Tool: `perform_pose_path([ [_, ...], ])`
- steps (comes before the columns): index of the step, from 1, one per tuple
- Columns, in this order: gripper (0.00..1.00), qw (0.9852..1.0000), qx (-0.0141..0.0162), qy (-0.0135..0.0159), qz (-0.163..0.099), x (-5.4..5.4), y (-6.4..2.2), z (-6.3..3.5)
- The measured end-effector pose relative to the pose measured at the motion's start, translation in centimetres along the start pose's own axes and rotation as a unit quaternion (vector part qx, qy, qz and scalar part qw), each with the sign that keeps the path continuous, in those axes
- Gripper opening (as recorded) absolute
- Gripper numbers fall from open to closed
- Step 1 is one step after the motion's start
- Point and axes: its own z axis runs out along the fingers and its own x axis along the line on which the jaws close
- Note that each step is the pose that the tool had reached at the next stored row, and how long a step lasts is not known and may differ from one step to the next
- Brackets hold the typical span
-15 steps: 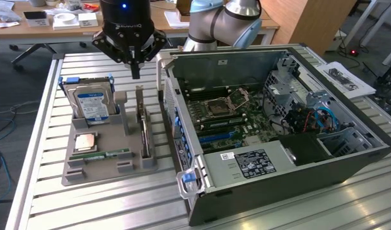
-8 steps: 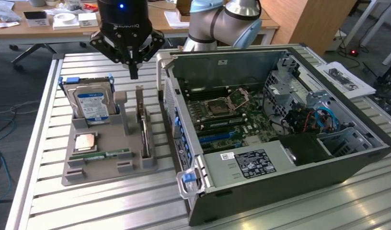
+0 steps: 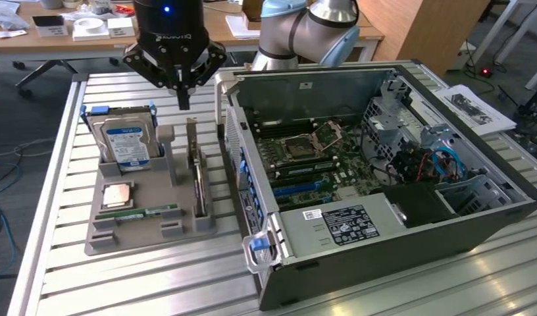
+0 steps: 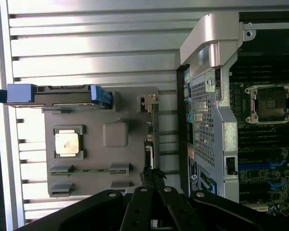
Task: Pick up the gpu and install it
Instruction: 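Reach for the gpu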
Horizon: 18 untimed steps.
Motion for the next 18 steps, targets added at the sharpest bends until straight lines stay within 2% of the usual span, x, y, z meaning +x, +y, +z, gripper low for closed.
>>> perform_pose_path([
  [12, 0.11, 1.0000, 0.0000, 0.0000, 0.000, -0.2, -2.39, -0.10],
  [18, 0.11, 1.0000, 0.0002, 0.0000, 0.000, -0.2, -2.62, -0.11],
])
